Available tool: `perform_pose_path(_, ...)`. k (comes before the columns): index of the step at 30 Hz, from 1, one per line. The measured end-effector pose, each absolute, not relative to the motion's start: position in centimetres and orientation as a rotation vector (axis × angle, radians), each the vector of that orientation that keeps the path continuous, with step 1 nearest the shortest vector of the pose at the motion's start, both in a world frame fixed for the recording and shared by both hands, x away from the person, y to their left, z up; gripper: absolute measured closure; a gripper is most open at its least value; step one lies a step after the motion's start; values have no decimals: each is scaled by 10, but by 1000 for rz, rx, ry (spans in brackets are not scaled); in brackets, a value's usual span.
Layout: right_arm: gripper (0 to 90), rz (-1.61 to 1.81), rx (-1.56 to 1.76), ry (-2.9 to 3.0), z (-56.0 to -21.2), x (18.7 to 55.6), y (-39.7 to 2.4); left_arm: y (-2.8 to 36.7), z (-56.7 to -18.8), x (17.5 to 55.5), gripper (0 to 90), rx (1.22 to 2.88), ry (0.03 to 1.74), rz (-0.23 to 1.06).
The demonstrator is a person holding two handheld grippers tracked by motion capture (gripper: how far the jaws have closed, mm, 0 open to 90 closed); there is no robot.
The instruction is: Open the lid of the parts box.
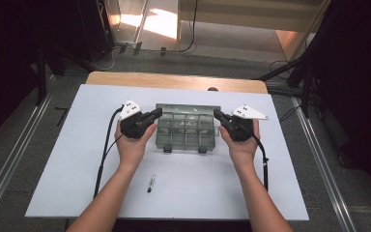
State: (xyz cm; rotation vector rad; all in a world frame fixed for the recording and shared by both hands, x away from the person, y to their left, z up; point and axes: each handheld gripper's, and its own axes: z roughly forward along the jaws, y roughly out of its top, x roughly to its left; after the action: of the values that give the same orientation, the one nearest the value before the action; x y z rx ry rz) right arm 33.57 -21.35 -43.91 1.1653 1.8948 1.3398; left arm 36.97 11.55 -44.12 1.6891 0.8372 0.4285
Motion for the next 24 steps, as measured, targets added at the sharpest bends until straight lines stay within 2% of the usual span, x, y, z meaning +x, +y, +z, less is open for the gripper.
perform_pose_path(14,900,1336,1178,1881,-431,356,-212,115,-444,389,894,1686,868,414)
perform_pose_path(20,900,1321,1176,1890,-428,361,-212,127,-446,383,663,1698,819,423)
perform_pose_path(24,900,1317,1179,1896,-427,364,-212,134,-451,387,415,1691,842,408)
